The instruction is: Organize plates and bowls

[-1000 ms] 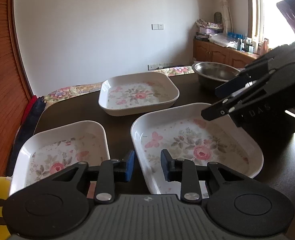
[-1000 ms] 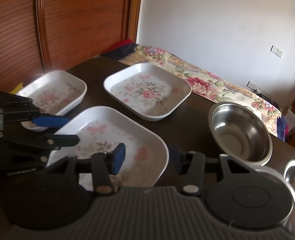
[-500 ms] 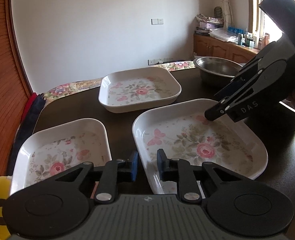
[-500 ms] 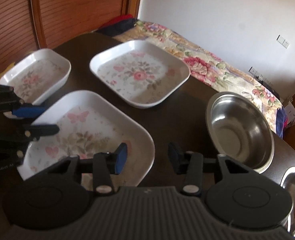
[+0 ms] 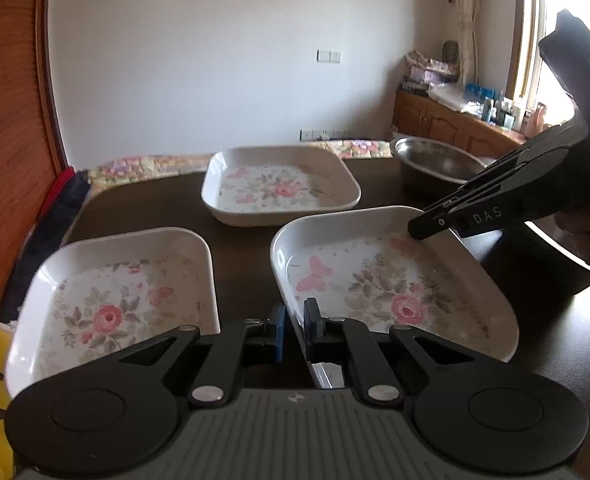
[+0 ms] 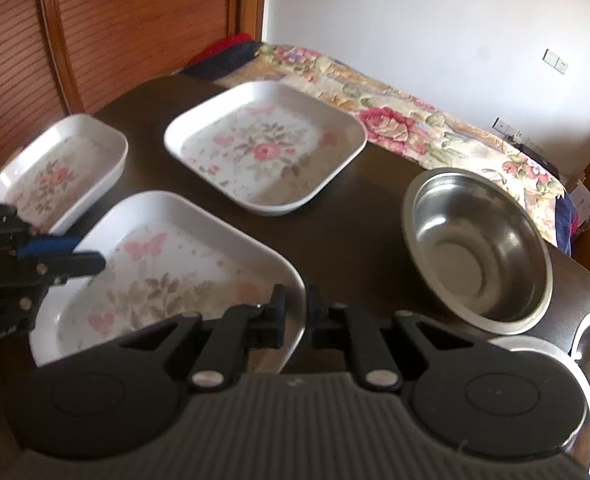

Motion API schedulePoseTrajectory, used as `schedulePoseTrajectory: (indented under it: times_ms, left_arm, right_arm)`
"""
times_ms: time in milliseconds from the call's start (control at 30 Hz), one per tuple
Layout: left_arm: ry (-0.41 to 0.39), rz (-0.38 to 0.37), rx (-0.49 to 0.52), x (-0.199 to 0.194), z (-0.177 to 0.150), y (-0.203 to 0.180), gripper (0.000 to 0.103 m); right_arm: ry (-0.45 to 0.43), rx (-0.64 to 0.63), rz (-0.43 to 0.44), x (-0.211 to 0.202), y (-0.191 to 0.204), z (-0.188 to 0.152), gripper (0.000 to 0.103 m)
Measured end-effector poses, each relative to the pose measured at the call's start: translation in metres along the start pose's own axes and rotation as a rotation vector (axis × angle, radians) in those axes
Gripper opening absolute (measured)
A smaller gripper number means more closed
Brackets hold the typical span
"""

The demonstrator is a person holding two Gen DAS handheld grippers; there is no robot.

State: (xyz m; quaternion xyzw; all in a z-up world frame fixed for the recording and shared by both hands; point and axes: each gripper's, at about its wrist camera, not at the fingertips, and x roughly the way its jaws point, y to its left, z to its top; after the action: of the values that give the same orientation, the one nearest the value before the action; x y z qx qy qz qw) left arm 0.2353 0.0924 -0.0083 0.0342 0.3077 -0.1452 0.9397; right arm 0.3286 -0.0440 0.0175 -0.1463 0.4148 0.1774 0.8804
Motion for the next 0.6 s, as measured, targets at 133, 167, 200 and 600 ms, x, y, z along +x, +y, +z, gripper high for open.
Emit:
schedulePoseTrajectory:
  times_ms: [133,167,200,600]
  left_arm:
    - [-0.028,0.011,-0.003,-0.015,0.001,-0.003,0.038]
    - [-0.034,0.013,-0.004,-0.019,0.001,-0.004,0.037]
    - [-0.038,0.015,-0.002,-0.023,0.001,-0.006,0.037]
    - [-0.107,0.045,0.015,-0.084,-0.007,-0.022,0.036]
  right_arm:
    - [-0.034,0.027,0.013,-0.01,-0.002,0.0,0.012]
    - [-0.041,0.03,0.011,-0.012,-0.001,0.0,0.012]
    - [-0.047,0.029,0.01,-0.015,0.0,-0.001,0.012]
    - [-0.145,0.041,0.014,-0.065,0.015,-0.009,0.012]
